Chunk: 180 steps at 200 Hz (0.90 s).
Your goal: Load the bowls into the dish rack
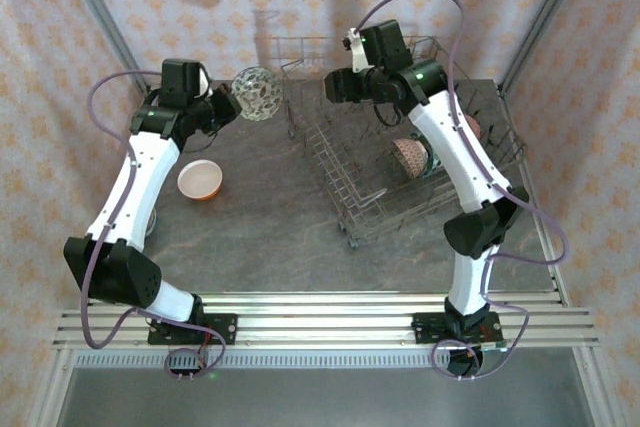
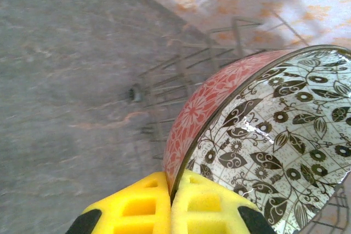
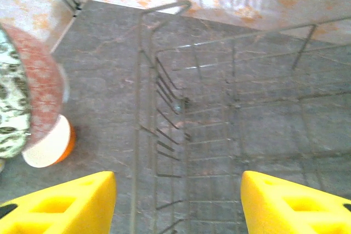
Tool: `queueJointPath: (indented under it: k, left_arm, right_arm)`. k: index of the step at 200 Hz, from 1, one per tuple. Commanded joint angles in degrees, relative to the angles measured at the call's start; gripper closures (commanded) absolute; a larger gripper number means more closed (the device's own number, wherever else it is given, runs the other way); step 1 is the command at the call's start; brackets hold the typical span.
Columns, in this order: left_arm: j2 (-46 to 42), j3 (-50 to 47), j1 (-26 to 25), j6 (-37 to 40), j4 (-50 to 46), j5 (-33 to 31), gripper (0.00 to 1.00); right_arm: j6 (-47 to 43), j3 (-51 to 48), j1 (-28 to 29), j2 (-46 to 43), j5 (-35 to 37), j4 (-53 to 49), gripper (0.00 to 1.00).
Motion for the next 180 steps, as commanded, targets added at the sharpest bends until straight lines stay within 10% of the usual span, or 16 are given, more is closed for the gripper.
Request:
queueJointPath:
  k: [1, 104, 180]
  left_arm:
    - [2.25, 4.44, -2.28, -2.36, 5.65, -0.96, 1.0]
    - [5.8, 10.78, -9.11, -3.44, 4.54, -3.94, 1.0]
    - [7.43, 13.66, -12.14, -1.18, 0.63, -8.91, 1.0]
  right_arm:
    - [1.81, 2.89, 0.89, 1.27, -3.27, 0.29, 0.39]
    - [10.35, 6.22, 1.16, 5.73, -6.11, 3.75, 0.45]
    - [13.17, 6.27, 1.14, 6.48, -2.52, 5.06, 0.72]
